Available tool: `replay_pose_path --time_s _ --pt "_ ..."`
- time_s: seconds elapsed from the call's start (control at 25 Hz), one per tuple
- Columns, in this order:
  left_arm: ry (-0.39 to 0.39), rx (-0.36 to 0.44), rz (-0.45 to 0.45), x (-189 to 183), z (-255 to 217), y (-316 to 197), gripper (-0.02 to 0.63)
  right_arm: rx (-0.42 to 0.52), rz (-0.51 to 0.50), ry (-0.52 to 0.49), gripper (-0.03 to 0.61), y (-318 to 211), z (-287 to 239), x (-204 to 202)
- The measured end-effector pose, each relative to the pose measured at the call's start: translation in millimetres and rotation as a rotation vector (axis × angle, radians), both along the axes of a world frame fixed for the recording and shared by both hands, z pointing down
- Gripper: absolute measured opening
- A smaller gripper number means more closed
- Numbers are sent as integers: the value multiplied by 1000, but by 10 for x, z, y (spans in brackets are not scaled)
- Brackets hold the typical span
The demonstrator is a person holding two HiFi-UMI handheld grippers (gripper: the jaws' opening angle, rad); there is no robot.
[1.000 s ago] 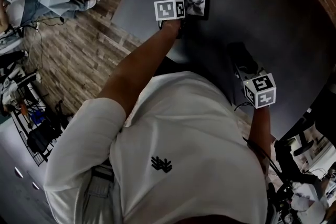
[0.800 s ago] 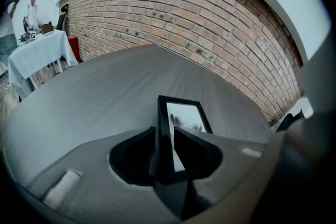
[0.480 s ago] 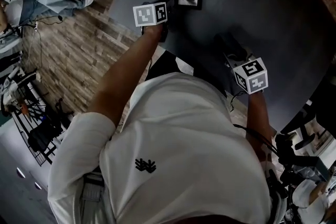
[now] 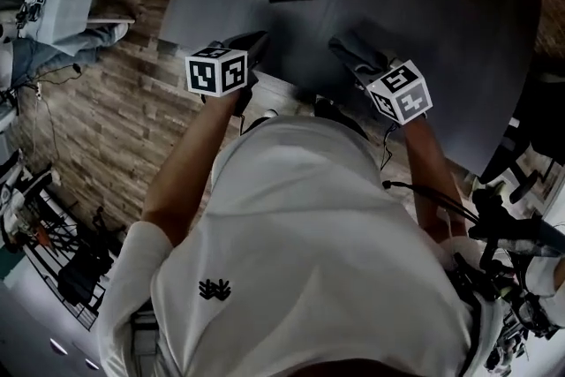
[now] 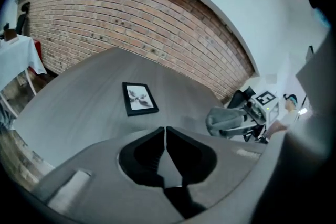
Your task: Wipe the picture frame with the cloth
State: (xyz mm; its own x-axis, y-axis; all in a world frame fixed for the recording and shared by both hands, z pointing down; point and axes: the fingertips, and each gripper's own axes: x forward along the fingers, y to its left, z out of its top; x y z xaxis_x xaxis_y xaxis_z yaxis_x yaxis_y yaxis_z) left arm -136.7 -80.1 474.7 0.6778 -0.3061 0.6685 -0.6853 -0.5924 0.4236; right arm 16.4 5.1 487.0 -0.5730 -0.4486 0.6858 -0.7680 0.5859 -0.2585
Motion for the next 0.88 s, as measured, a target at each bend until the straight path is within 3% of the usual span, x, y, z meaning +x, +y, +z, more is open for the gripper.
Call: replay_pose_path --time_s 0.24,0.56,0.88 --pt "124 -10 108 -380 -412 624 20 19 38 17 91 254 -199 -540" --pt "164 47 249 -986 -674 1372 20 50 78 64 91 830 -457 -1277" --pt "202 38 248 -1484 -671 1805 20 86 79 62 87 1238 -587 -1790"
